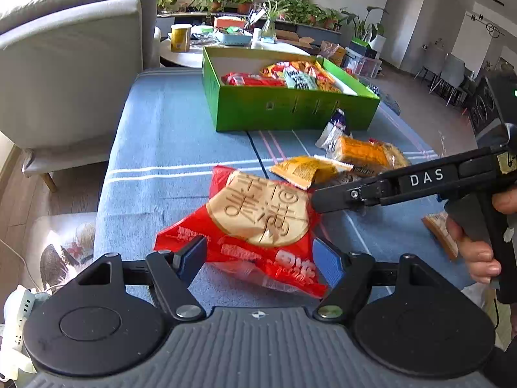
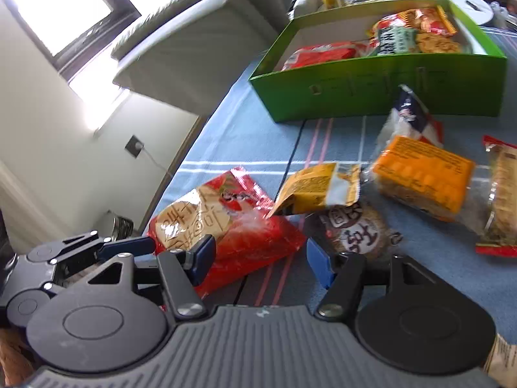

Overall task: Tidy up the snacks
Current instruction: 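Close the right gripper on the red biscuit bag and lift it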

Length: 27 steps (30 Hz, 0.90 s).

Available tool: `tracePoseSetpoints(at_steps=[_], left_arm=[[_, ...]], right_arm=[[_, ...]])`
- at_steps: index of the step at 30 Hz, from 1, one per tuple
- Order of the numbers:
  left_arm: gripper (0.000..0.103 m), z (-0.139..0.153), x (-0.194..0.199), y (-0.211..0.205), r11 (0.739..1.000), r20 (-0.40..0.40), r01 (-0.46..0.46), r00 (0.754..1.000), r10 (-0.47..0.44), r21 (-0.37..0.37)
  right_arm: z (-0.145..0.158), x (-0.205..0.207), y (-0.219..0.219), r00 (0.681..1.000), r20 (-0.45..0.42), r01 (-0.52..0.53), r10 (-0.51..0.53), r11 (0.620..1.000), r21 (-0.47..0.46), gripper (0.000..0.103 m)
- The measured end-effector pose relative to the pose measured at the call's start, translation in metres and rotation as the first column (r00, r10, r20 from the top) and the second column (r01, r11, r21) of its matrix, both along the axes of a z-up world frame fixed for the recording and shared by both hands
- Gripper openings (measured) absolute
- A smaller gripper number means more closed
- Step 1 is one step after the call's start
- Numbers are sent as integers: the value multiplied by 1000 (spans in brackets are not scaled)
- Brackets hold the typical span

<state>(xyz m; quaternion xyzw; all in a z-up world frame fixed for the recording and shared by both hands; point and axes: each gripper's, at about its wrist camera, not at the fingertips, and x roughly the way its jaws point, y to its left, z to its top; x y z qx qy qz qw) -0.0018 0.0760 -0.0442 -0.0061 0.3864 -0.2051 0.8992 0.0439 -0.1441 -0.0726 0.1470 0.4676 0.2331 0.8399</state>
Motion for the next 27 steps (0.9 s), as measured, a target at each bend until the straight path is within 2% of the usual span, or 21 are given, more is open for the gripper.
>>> tracePoseSetpoints(at_steps=[5, 7, 9, 11, 13, 15, 22, 25, 27], left_arm=[[70, 14, 3, 14, 998, 63, -64, 996, 64, -1], [70, 12, 12, 19, 994, 65, -107, 992, 106, 8], [69, 6, 24, 22, 993, 34, -117, 993, 116, 3], [68, -4, 30, 22, 994, -10, -113, 994, 113, -15], [68, -8, 25, 17, 994, 8, -105, 994, 105, -20], [69, -8, 16, 10, 998, 29, -67, 997, 67, -5], [69, -2, -10, -14, 997, 4, 78, 997, -78, -1], [69, 2, -13, -16, 997, 31, 71, 997, -72, 26], [69, 3, -9, -11, 999, 34, 38, 999, -38, 13]], right_arm=[[7, -4, -14, 999, -25, 47, -45, 997, 66, 61], [10, -5, -14, 999, -23, 39, -37, 996, 78, 61], [11, -7, -11, 1000, -21, 25, -23, 996, 82, 61], [11, -8, -6, 1000, -29, 9, -7, 996, 89, 61], [11, -6, 2, 999, -50, 3, 2, 995, 97, 61], [9, -3, 6, 997, -74, 5, 3, 994, 106, 63], [6, 6, 15, 995, -103, 22, -13, 996, 86, 71], [7, 7, 17, 995, -98, 21, -16, 998, 58, 74], [6, 6, 14, 995, -102, 26, -21, 998, 51, 74]])
